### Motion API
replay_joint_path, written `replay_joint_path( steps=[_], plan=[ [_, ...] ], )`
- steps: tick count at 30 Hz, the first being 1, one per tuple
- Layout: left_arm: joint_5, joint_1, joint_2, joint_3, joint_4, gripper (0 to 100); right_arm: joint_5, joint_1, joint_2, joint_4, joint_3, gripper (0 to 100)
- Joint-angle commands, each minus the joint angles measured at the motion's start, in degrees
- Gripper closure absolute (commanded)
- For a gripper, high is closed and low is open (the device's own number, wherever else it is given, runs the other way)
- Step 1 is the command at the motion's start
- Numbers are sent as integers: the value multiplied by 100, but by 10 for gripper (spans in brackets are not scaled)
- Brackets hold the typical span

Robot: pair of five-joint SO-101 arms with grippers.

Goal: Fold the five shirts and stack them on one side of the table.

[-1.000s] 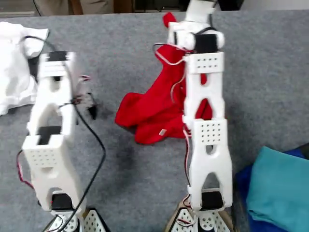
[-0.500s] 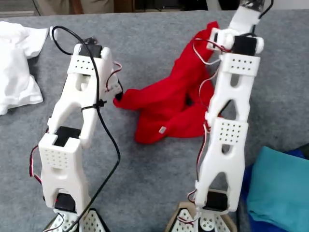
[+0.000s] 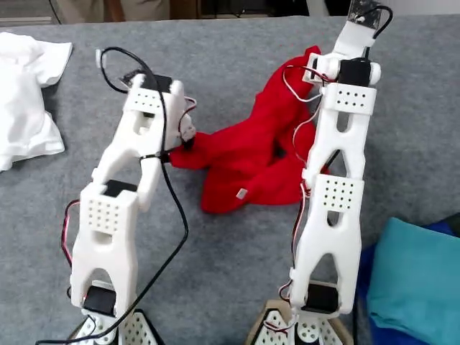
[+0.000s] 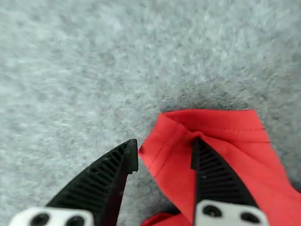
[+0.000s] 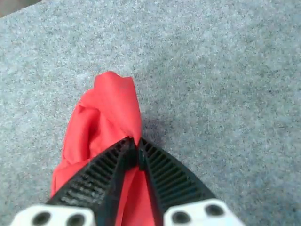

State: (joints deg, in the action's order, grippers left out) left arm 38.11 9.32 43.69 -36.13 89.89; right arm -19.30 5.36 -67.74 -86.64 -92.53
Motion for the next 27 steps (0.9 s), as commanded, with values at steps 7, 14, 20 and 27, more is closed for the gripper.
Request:
replay_joint_path(
  steps=[7,14,20,27],
  plan=[
    [62,70,444,-993,440,806,0,40,31,123,-286,991],
    [26,62,673,-1582,466,942,0,40,31,123,-286,991],
    [26,62,866,-1705,475,975,0,13,31,123,-286,991],
    [18,53,884,-1714,475,981,-9,4,40,123,-286,991]
  ],
)
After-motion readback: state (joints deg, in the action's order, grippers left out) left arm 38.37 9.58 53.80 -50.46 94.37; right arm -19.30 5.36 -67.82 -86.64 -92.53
